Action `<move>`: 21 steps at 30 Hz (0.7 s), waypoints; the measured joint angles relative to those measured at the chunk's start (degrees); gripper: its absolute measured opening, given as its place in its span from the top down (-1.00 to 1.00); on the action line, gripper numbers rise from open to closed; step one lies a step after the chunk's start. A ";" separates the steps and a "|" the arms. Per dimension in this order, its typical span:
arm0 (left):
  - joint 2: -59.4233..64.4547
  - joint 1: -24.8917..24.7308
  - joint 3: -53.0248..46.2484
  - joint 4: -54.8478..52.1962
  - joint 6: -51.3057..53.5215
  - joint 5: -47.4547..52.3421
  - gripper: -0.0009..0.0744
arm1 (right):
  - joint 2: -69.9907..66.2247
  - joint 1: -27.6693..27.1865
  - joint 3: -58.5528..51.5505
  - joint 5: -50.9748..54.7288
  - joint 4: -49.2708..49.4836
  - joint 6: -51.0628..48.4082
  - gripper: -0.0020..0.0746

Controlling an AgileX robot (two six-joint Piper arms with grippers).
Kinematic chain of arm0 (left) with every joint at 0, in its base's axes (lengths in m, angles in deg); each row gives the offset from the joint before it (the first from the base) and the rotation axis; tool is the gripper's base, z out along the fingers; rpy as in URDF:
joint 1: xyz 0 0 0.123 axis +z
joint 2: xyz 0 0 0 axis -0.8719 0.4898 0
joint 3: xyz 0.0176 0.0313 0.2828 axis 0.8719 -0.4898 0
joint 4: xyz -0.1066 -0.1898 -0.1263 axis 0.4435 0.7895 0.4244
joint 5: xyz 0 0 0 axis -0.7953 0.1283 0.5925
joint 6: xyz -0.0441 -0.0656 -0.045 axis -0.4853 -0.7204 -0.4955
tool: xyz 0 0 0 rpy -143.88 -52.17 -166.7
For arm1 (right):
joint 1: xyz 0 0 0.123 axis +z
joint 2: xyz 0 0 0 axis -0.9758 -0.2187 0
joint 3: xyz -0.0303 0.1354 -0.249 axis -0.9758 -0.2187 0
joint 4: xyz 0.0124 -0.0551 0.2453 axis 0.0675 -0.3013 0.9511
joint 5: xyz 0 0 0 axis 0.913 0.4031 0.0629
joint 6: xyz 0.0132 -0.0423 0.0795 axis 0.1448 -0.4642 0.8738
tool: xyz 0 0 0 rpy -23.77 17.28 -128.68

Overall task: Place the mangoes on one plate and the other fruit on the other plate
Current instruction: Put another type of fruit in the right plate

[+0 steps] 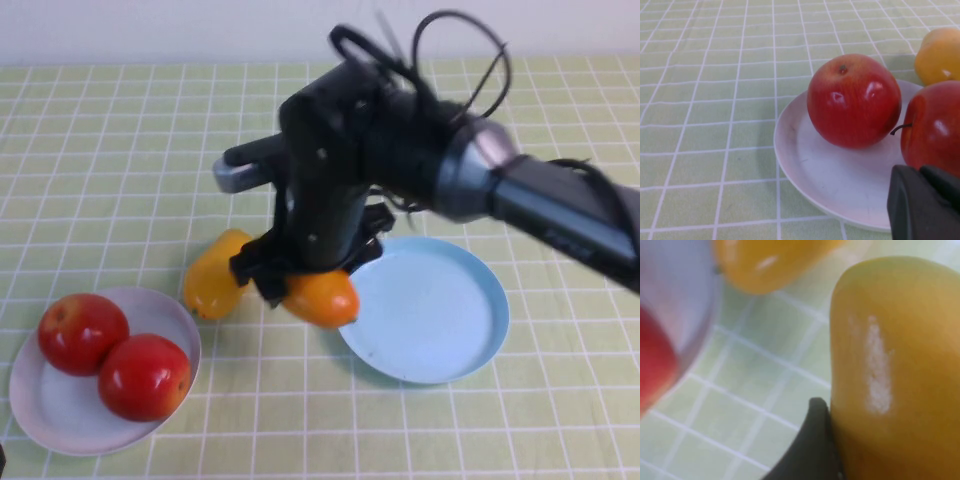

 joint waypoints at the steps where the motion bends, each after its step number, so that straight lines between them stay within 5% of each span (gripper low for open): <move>1: 0.00 0.00 0.00 0.00 0.00 0.00 0.99 | 1.91 -0.95 -1.32 0.00 -0.80 0.00 -0.55; 12: 0.00 0.00 0.00 0.00 0.00 0.00 0.99 | 13.40 -10.52 -25.28 -10.46 -1.13 0.13 -0.55; 21: 0.00 0.00 0.00 0.00 0.00 0.00 0.99 | 8.76 -10.52 -27.20 -14.73 2.21 0.13 -0.55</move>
